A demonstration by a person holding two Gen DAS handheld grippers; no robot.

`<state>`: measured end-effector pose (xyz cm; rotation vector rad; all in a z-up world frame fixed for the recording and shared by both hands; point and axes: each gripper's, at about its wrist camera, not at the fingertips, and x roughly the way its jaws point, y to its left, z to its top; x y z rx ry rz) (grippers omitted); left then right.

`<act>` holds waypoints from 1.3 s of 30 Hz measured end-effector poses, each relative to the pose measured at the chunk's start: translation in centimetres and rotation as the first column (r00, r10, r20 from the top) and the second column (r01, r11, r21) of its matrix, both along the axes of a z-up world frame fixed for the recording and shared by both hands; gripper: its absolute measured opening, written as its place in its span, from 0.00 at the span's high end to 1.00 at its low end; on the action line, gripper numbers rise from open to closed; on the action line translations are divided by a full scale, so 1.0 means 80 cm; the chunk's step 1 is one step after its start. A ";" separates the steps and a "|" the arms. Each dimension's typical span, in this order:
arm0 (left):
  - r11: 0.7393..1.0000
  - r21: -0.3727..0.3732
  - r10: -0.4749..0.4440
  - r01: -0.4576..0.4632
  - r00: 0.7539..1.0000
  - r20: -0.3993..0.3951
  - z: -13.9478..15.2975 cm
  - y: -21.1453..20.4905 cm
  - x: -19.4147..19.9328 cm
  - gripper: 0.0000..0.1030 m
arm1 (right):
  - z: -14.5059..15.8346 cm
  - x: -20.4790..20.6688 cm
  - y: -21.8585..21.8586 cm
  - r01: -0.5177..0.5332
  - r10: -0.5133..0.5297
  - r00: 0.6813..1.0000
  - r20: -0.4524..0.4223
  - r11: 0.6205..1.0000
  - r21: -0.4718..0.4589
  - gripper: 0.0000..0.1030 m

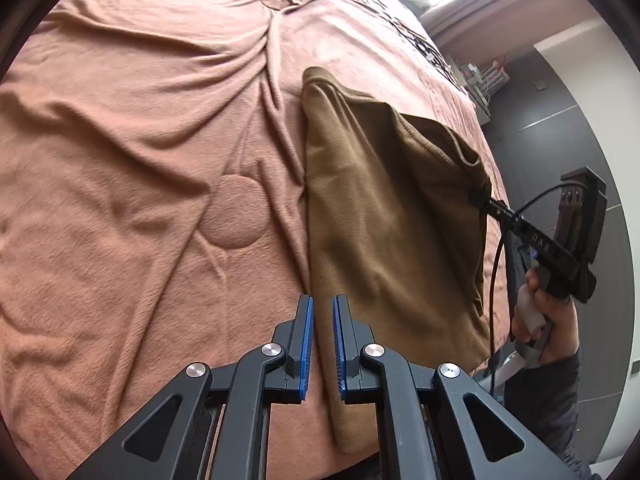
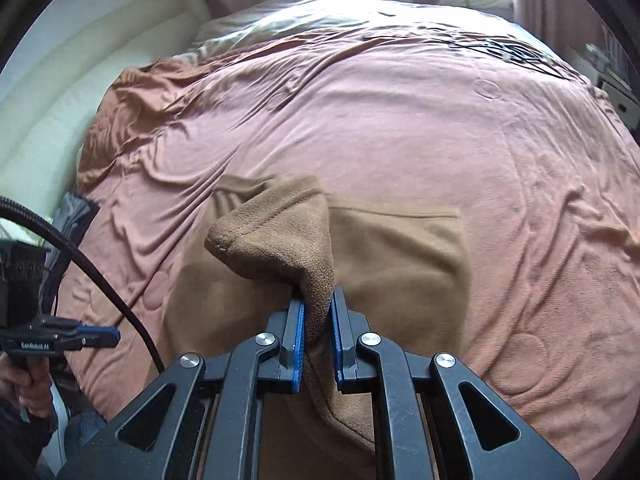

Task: Fold small clothes
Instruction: 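Hold the shirt corner with both tools and tuck it flat, then open the right tool, then the left tool, and pull both back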

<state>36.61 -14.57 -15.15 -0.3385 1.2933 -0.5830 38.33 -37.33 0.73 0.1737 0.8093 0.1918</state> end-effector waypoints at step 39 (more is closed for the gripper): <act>0.995 0.103 0.006 -0.005 1.000 -0.011 -0.031 -0.064 0.087 0.91 | -0.045 0.085 -0.074 0.178 -0.183 0.979 -0.091 0.982 -0.063 0.44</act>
